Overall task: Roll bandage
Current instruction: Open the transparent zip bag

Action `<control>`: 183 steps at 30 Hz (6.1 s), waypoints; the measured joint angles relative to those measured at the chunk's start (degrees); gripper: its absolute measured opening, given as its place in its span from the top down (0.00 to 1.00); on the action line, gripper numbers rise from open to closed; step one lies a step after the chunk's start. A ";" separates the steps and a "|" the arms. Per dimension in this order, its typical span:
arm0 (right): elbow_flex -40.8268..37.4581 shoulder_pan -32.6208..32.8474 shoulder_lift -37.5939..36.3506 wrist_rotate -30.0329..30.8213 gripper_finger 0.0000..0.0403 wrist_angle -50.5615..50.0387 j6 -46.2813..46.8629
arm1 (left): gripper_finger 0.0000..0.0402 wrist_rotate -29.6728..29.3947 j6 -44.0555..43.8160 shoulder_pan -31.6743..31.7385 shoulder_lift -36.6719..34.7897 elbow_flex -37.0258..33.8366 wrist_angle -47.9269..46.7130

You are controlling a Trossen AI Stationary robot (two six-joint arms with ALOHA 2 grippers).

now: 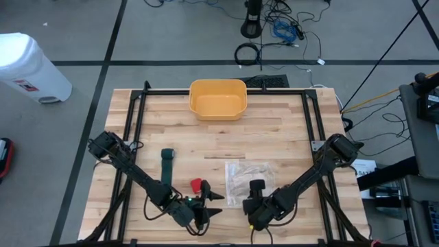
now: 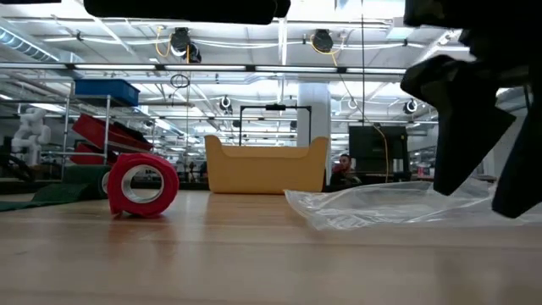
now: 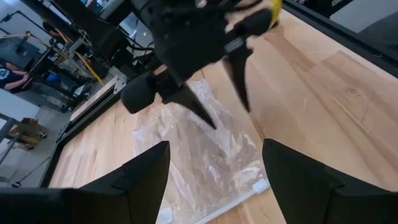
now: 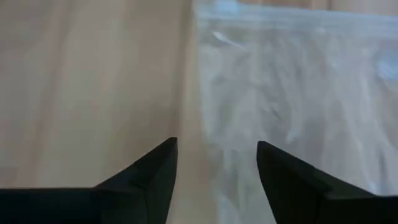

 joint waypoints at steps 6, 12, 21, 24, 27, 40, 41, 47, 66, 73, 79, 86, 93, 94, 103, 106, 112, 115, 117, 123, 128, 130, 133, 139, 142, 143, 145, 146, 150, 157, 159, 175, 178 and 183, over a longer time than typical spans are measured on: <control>-2.10 -1.23 0.00 0.25 0.54 -3.36 0.05 | 0.35 0.01 0.00 -0.02 0.00 0.00 0.03; -3.49 -2.15 -0.22 -0.12 0.66 -5.03 1.55 | 0.35 0.00 0.02 -0.02 -0.02 0.00 0.03; -2.77 -1.65 -0.17 -0.35 0.98 -5.34 -3.58 | 0.35 -0.18 -0.89 0.73 -0.02 0.00 0.03; -0.39 -1.31 -0.17 -2.41 0.99 -7.86 -3.62 | 0.35 1.82 -2.66 1.54 -0.04 0.00 0.01; 3.03 -0.45 -0.22 -2.79 1.00 -11.84 -3.79 | 0.35 3.45 -2.54 1.86 -0.04 0.00 -0.10; 10.28 0.63 -0.32 -2.71 1.00 -17.59 -4.02 | 0.35 2.10 8.18 1.96 10.74 -0.04 6.49; 10.28 0.63 -0.33 -2.71 1.00 -17.75 -4.02 | 0.35 -0.63 8.34 1.83 11.79 -0.04 8.53; 10.28 0.63 -0.31 -2.72 1.00 -18.05 -4.02 | 0.35 -5.65 14.97 1.44 14.87 -0.04 14.40; 10.28 0.56 -0.31 -1.46 1.00 -18.12 -3.57 | 0.77 -0.15 10.57 5.20 14.91 -0.04 15.07; 10.28 0.56 -0.33 -1.40 1.00 -18.19 -2.24 | 0.97 -2.45 11.75 4.90 14.91 -0.04 15.66; 10.28 0.82 -3.30 1.58 0.97 -19.19 1.56 | 0.99 -7.93 14.71 3.27 11.87 -0.04 15.29; 10.28 3.00 -11.07 9.80 0.86 -18.96 3.10 | 0.99 -8.03 8.55 2.08 1.29 -0.02 12.09; 10.28 3.38 -19.54 17.84 0.71 -12.22 -0.65 | 0.99 -3.79 0.08 3.97 -10.25 0.03 1.80; 10.28 3.46 -20.16 18.83 0.70 -10.72 -2.53 | 0.99 -3.62 0.07 4.51 -11.52 0.03 1.26; 10.28 3.62 -21.84 28.42 0.65 2.16 -22.58 | 0.99 -0.91 -6.94 10.04 -22.43 0.07 -12.88; 10.28 3.22 -21.77 32.05 0.65 3.73 -24.51 | 0.99 4.21 -15.22 11.95 -24.41 0.06 -19.32; 10.28 1.25 -21.32 27.89 0.65 4.97 -21.29 | 0.99 11.18 -21.05 12.74 -25.33 0.13 -25.02; 10.28 0.32 -20.75 24.17 0.65 5.58 -20.46 | 0.99 12.33 -21.07 12.74 -25.22 2.21 -28.47; 10.28 0.07 -20.09 24.30 0.65 5.81 -20.99 | 0.98 12.37 -21.12 12.74 -25.26 3.95 -29.92; 10.28 -2.06 -18.01 24.68 0.65 11.67 -25.67 | 0.98 12.37 -22.94 12.74 -25.24 4.72 -31.24; 10.28 -2.95 -17.12 24.63 0.65 15.81 -30.18 | 0.98 12.37 -26.62 12.63 -25.24 4.72 -35.09; 10.28 -3.08 -17.04 24.60 0.65 15.65 -30.84 | 0.98 12.37 -27.53 12.55 -25.24 4.72 -35.78; 10.28 -3.20 -16.96 24.00 0.65 15.27 -31.42 | 0.98 12.37 -28.60 12.42 -25.24 4.72 -35.77; 10.28 -3.33 -16.96 23.95 0.65 14.86 -32.28 | 0.98 12.35 -30.05 11.54 -24.06 4.72 -35.40; 10.28 -3.70 -16.96 23.75 0.65 14.82 -32.96 | 0.98 12.35 -30.05 11.47 -22.96 4.72 -35.21; 10.28 -3.92 -16.96 23.72 0.65 14.77 -32.96 | 0.98 12.31 -30.05 11.47 -22.49 4.72 -34.88; 10.28 -4.14 -16.96 21.91 0.65 14.29 -32.98 | 0.98 12.28 -30.08 11.50 -21.76 4.72 -34.44; 10.28 -4.43 -16.96 20.14 0.65 14.16 -32.96 | 0.98 12.25 -30.10 11.51 -21.49 4.72 -34.06; 10.28 -5.26 -16.96 16.54 0.65 13.66 -32.90 | 0.98 12.26 -31.05 11.28 -20.94 4.72 -33.58; 10.28 -6.77 -16.70 16.34 0.65 14.55 -33.49 | 0.98 12.30 -33.09 10.48 -20.92 4.72 -31.78; 10.28 -7.01 -16.24 16.30 0.65 15.37 -34.67 | 0.98 12.31 -33.11 10.24 -20.92 4.72 -31.72; 10.28 -7.44 -14.45 16.33 0.65 22.54 -39.38 | 0.98 12.13 -33.03 9.68 -20.92 4.72 -31.65; 10.28 -7.86 -14.45 16.33 0.65 22.51 -39.10 | 0.98 12.11 -33.03 9.68 -20.92 4.72 -31.66; 10.28 -8.46 -14.45 16.35 0.65 22.49 -38.82 | 0.98 12.10 -32.98 9.68 -20.92 4.72 -31.57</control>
